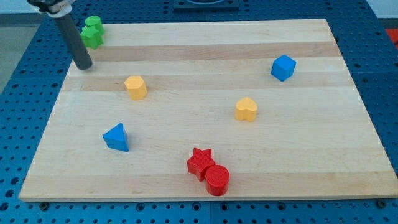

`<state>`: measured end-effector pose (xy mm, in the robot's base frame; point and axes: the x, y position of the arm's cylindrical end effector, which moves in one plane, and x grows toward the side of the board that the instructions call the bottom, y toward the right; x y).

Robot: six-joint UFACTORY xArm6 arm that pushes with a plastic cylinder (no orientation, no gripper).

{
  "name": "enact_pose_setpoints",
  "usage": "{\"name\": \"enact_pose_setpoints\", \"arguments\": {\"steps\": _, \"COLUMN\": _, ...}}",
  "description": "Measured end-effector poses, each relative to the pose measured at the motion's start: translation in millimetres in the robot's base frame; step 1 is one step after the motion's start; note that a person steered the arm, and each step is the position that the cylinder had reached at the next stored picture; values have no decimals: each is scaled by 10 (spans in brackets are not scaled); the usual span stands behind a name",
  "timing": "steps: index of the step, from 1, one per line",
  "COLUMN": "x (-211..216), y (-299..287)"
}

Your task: Move the yellow hexagon to the top center

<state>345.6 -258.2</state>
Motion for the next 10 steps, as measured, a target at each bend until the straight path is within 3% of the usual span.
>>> {"name": "enact_pose_setpoints", "arguments": {"steps": 2, "x": 619, "y": 294}}
{"name": "enact_pose_setpoints", "arguments": {"steps": 4, "x": 811, "y": 973}}
{"name": "enact_pose_setpoints", "arguments": {"steps": 6, "x": 547, "y": 1524}}
{"name": "enact_pose_setpoints", "arguments": {"steps": 8, "x": -275, "y": 2178}}
{"name": "enact_pose_setpoints", "arguments": {"steps": 9, "x": -112, "y": 2252}}
{"name": "enact_pose_setpoints", "arguments": {"steps": 10, "x": 318, "y": 2123}}
